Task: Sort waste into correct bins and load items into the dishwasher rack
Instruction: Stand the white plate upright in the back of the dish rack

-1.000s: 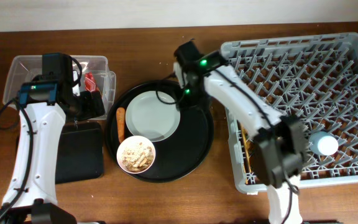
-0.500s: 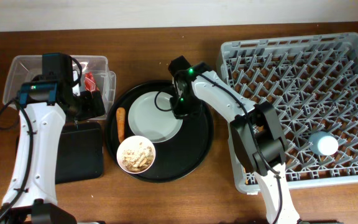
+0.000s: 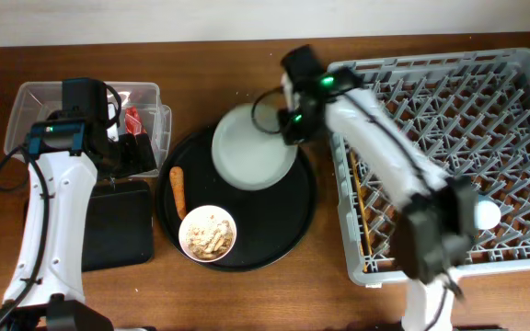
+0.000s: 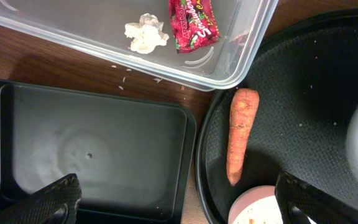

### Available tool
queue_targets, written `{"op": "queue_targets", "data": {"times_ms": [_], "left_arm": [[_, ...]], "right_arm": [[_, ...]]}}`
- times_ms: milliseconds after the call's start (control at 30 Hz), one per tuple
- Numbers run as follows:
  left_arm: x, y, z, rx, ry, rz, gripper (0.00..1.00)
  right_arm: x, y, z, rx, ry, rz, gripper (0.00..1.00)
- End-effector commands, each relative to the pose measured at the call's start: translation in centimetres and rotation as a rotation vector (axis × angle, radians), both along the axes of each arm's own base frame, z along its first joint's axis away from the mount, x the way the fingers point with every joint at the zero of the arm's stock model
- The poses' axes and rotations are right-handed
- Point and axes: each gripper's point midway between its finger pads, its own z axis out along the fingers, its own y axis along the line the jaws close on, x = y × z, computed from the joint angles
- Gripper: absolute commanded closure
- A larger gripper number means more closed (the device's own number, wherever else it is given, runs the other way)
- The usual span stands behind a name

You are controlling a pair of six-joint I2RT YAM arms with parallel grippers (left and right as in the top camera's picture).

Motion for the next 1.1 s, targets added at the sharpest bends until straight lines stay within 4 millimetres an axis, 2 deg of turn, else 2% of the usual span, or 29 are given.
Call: {"op": "queue_targets", "data": {"times_ms": [0,33,67,133,200,233,367,433,500,600,700,833,1067], "left_arm": [[0.2,0.0,0.5,-0.013,-0.023,0.010,0.01],[0.2,0.0,0.5,-0.013,-0.023,0.010,0.01],[0.2,0.0,0.5,-0.013,-0.023,0.010,0.01],[0.2,-0.1,0.5,-0.014,-0.023,0.010,0.01],[0.2,-0.1,0.5,-0.015,-0.023,0.010,0.01],[0.2,-0.1,0.5,-0.015,-0.023,0.010,0.01],[0.2,-0.1,0.5,-0.015,-0.023,0.009,0.01],[0.3,-0.4,0.5,-0.035,-0.024,0.003,0.01],[0.3,-0.9,0.5,-0.061,-0.027,-0.006,0.01],[0.4,-0.9,0.5,-0.061,-0.030,-0.006,0.01],[0.4,-0.9,0.5,-0.061,-0.031,-0.006,0.01],[0.4,-0.9,0.5,-0.061,-0.031,-0.006,0.01],[0.5,-0.9,0.5,-0.061,-0.034,-0.006,0.01]], "right_arm": [[0.9,-7.5,9.6,-0.143,-0.265,-0.109,0.96],[0.9,-9.9,11.4,-0.195,-0.317,-0.163,0.96],[0.8,-14.3,14.3,-0.309,-0.403,-0.250,0.96],[-0.2,-22.2,17.9,-0.550,-0.488,-0.461,0.96],[-1.5,-27.7,19.7,-0.735,-0.501,-0.611,0.96],[-2.1,-30.3,20.2,-0.813,-0.492,-0.682,0.96],[-3.2,-38.2,21.1,-0.965,-0.491,-0.921,0.96],[-3.3,-40.6,20.7,-0.996,-0.478,-0.984,0.96],[-3.1,-43.1,19.2,-1.032,-0.431,-1.005,0.96],[-2.6,-45.5,16.7,-1.062,-0.365,-1.019,0.96],[-0.9,-45.9,14.9,-1.078,-0.350,-0.987,0.96],[0.5,-46.2,13.9,-1.098,-0.346,-0.949,0.96],[2.4,-42.9,13.8,-1.082,-0.386,-0.886,0.96]]}}
